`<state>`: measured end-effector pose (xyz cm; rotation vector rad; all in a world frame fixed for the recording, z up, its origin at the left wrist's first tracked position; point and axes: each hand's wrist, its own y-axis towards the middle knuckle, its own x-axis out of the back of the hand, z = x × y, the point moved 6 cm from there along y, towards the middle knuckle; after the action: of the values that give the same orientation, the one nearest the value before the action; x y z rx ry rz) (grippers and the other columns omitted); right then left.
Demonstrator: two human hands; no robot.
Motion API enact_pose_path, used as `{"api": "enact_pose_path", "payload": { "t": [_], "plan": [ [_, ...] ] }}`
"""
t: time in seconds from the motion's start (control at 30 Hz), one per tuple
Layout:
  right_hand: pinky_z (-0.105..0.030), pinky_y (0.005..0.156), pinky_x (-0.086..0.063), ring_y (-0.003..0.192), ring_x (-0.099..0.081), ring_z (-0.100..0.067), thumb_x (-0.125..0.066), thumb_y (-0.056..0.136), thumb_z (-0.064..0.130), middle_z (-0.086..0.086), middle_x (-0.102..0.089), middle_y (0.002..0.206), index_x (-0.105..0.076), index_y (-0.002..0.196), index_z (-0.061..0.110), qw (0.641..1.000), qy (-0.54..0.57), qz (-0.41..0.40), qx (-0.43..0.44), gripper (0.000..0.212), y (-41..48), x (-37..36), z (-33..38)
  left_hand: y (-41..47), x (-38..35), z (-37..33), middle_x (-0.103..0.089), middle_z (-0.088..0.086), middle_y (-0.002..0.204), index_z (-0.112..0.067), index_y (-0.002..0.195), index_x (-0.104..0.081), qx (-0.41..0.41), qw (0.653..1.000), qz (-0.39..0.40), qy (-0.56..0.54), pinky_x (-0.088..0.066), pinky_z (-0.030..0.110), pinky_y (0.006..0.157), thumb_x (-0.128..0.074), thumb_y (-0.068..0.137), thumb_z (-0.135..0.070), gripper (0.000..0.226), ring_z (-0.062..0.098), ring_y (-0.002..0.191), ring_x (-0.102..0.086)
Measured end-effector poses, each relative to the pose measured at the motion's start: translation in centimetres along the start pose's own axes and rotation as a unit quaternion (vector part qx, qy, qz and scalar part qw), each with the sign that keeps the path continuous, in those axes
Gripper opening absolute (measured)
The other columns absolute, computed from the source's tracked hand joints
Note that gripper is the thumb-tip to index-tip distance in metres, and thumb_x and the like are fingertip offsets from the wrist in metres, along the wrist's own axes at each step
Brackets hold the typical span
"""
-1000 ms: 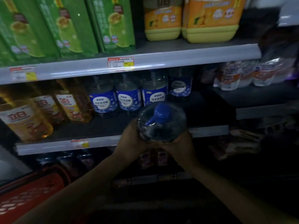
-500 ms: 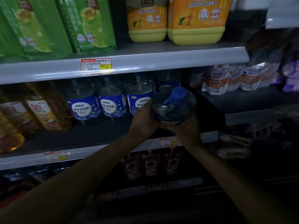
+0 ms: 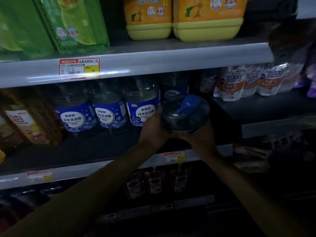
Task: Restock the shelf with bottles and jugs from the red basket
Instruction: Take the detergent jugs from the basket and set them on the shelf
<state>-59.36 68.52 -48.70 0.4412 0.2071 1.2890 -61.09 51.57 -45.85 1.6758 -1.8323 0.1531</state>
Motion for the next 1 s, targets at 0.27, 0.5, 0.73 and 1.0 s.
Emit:
{"api": "enact_pose_path", "payload": {
  "t": [0.27, 0.5, 0.73, 1.0],
  "plan": [
    [-0.033, 0.096, -0.057, 0.117, -0.065, -0.006, -0.104, 0.046, 0.022, 0.007, -0.068, 0.128, -0.051, 0.139, 0.020, 0.999, -0.014, 0.041, -0.028, 0.107, 3.7, 0.0, -1.8, 1.8, -0.8, 0.3, -0.070, -0.004, 0.131, -0.015, 0.139, -0.058, 0.032, 0.998, -0.051, -0.022, -0.048, 0.004, 0.080, -0.097, 0.069, -0.022, 0.081, 0.003, 0.110, -0.064],
    [-0.032, 0.093, -0.058, 0.114, -0.066, -0.006, -0.099, 0.053, 0.008, 0.005, -0.067, 0.128, -0.051, 0.139, 0.020, 0.997, -0.005, 0.056, -0.049, 0.099, 5.7, -0.6, -3.5, 2.3, -1.8, 0.9, -0.072, -0.004, 0.128, -0.017, 0.137, -0.058, 0.046, 0.989, -0.117, -0.075, -0.058, 0.018, 0.090, -0.093, 0.073, -0.014, 0.073, 0.005, 0.110, -0.067],
    [-0.015, 0.077, -0.055, 0.100, -0.068, 0.005, -0.088, 0.063, -0.011, 0.009, -0.069, 0.116, -0.054, 0.133, 0.016, 0.997, 0.021, 0.058, -0.044, 0.083, 6.1, -1.2, -3.8, 2.9, -2.4, 1.5, -0.074, 0.001, 0.126, -0.016, 0.139, -0.058, 0.072, 0.979, -0.161, -0.106, -0.061, 0.036, 0.094, -0.093, 0.074, -0.021, 0.075, 0.013, 0.111, -0.071],
    [-0.019, 0.082, -0.056, 0.104, -0.067, 0.003, -0.088, 0.069, -0.003, 0.013, -0.069, 0.116, -0.056, 0.133, 0.025, 0.999, -0.002, 0.043, -0.029, 0.077, 6.1, -1.4, -4.2, 2.5, -3.3, 1.6, -0.073, 0.002, 0.128, -0.014, 0.139, -0.060, 0.081, 0.965, -0.192, -0.158, -0.060, 0.030, 0.096, -0.088, 0.080, -0.012, 0.065, 0.010, 0.114, -0.070]
  ]
}}
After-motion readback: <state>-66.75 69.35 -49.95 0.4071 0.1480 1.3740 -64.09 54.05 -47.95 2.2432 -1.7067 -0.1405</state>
